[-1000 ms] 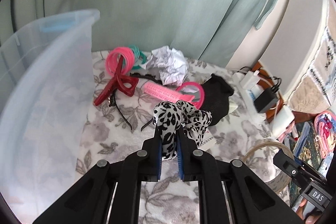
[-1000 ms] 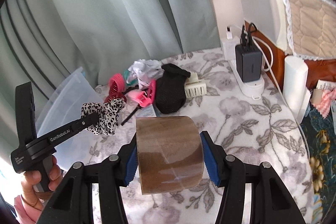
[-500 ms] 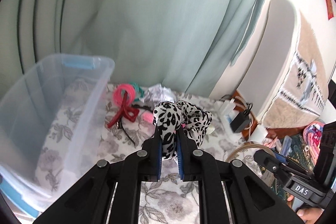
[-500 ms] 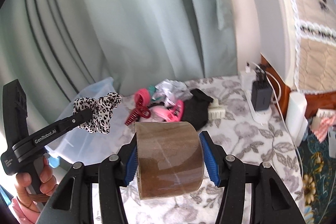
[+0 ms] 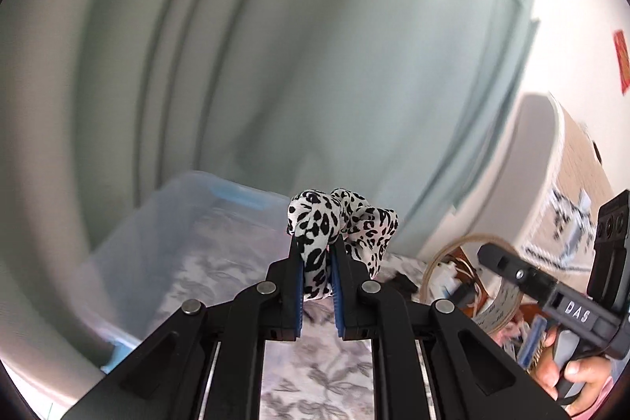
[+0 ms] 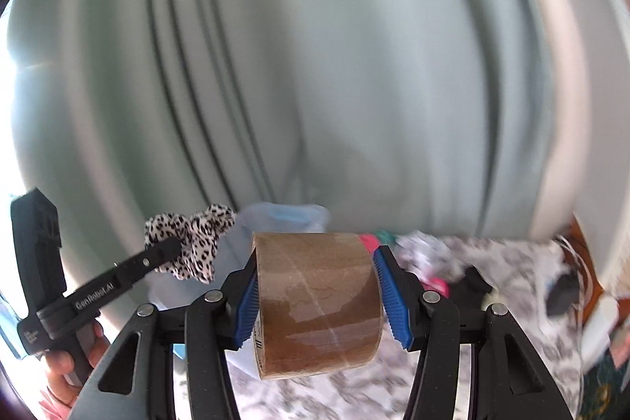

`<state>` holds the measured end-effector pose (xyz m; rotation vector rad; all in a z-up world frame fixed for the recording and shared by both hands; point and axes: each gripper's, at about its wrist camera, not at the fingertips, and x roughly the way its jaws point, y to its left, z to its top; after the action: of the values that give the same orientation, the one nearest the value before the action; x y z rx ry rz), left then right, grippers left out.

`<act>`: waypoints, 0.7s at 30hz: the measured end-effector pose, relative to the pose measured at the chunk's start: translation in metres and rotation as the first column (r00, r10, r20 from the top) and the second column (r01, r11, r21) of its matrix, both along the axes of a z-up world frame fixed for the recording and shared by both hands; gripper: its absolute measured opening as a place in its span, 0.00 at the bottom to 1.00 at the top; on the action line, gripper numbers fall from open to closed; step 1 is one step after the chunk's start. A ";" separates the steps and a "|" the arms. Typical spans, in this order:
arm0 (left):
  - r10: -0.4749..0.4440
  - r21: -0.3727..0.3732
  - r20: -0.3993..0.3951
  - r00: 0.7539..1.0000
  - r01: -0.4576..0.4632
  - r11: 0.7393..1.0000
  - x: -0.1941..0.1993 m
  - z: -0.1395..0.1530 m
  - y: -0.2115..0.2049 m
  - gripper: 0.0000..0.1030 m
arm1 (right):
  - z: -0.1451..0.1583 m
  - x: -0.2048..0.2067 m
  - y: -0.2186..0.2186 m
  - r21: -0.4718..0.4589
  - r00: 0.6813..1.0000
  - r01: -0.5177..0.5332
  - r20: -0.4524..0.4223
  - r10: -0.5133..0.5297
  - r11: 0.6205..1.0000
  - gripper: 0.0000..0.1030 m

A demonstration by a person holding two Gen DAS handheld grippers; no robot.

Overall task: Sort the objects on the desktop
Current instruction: 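Carry the scrunchie and tape roll with both tools over the clear plastic bin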

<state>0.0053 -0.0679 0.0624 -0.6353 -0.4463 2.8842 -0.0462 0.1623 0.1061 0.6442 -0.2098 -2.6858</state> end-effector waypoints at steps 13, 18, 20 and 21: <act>0.167 0.009 0.122 0.978 -0.169 0.986 -0.008 -0.040 -0.064 0.12 | -0.028 -0.047 -0.116 0.027 0.970 -0.225 0.096 0.221 0.974 0.55; 0.175 0.004 0.173 0.969 -0.178 0.984 -0.020 -0.057 -0.069 0.12 | -0.041 -0.055 -0.142 0.052 0.961 -0.257 0.122 0.249 0.965 0.55; 0.175 0.004 0.190 0.966 -0.179 0.984 -0.025 -0.062 -0.069 0.12 | -0.043 -0.058 -0.149 0.061 0.960 -0.262 0.119 0.253 0.963 0.55; 0.175 0.004 0.197 0.965 -0.180 0.984 -0.027 -0.064 -0.069 0.12 | -0.044 -0.060 -0.151 0.063 0.959 -0.265 0.122 0.256 0.962 0.55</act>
<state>-0.0218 -0.1373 -0.0018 -0.9258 -0.5889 2.9903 -0.1064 0.0113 0.0617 0.7898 -0.0438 -2.4169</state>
